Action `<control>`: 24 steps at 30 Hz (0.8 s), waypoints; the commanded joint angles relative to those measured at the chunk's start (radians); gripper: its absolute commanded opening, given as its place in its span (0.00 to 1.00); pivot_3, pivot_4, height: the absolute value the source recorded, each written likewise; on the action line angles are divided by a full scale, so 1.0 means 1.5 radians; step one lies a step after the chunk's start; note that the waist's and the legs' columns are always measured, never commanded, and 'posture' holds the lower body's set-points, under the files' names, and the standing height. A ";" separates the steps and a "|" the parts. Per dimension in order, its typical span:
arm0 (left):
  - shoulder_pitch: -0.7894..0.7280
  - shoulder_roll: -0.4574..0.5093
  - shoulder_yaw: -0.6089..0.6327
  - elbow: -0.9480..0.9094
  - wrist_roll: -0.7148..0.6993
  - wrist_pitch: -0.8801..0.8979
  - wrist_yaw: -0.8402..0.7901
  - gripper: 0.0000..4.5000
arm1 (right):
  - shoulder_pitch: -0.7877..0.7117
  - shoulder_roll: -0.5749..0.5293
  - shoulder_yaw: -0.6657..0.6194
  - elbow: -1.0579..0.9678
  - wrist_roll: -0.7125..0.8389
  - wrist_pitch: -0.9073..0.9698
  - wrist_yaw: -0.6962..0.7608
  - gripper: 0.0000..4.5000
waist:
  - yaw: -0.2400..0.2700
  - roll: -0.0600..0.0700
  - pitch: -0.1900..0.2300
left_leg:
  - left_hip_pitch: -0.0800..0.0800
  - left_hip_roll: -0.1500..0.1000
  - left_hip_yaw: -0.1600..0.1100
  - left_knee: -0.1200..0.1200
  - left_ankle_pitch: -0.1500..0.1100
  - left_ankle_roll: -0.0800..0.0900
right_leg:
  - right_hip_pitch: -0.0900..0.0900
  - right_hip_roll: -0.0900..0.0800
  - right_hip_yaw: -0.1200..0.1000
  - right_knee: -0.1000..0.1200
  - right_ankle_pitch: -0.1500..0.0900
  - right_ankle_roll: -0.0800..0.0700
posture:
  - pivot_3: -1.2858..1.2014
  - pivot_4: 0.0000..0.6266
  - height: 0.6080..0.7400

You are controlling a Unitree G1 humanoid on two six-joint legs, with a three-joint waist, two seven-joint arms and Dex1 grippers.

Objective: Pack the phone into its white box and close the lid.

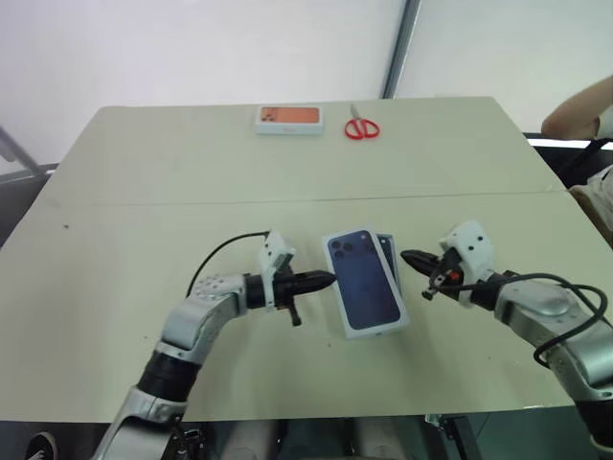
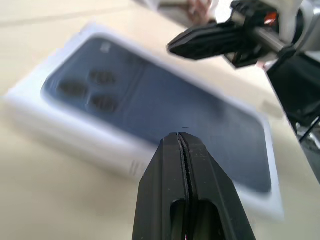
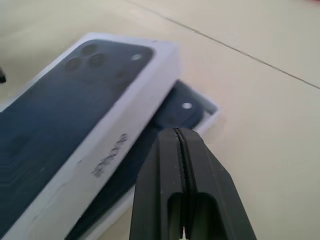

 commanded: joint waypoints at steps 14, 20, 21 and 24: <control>0.020 -0.035 -0.038 0.045 0.050 -0.055 0.022 0.00 | -0.014 0.041 0.007 -0.019 -0.113 -0.010 0.038 0.01 | 0.015 0.000 0.000 | 0.000 -0.001 0.000 0.000 0.000 0.000 | 0.000 -0.001 0.000 0.000 0.000 0.000 | 0.52 0.24 1.00; -0.004 -0.074 -0.047 0.102 0.070 -0.084 0.026 0.00 | -0.013 0.052 -0.001 -0.026 -0.126 -0.003 0.038 0.01 | 0.017 0.000 0.000 | 0.000 -0.001 0.000 0.001 0.000 0.000 | 0.001 -0.001 0.000 0.000 0.000 0.000 | 0.52 0.24 1.00; -0.009 -0.080 -0.047 0.108 0.074 -0.093 0.027 0.00 | -0.013 0.054 -0.002 -0.027 -0.128 -0.002 0.038 0.01 | 0.017 0.000 0.000 | 0.000 -0.001 0.000 0.001 0.000 0.000 | 0.001 -0.001 -0.001 0.000 0.000 0.000 | 0.52 0.24 1.00; -0.024 -0.098 -0.034 0.110 0.062 -0.082 0.038 0.00 | -0.011 0.054 -0.001 -0.031 -0.140 -0.004 0.037 0.01 | 0.016 0.000 0.000 | 0.000 -0.001 0.000 0.001 0.000 0.000 | 0.001 -0.001 -0.001 0.000 0.000 0.000 | 0.52 0.24 1.00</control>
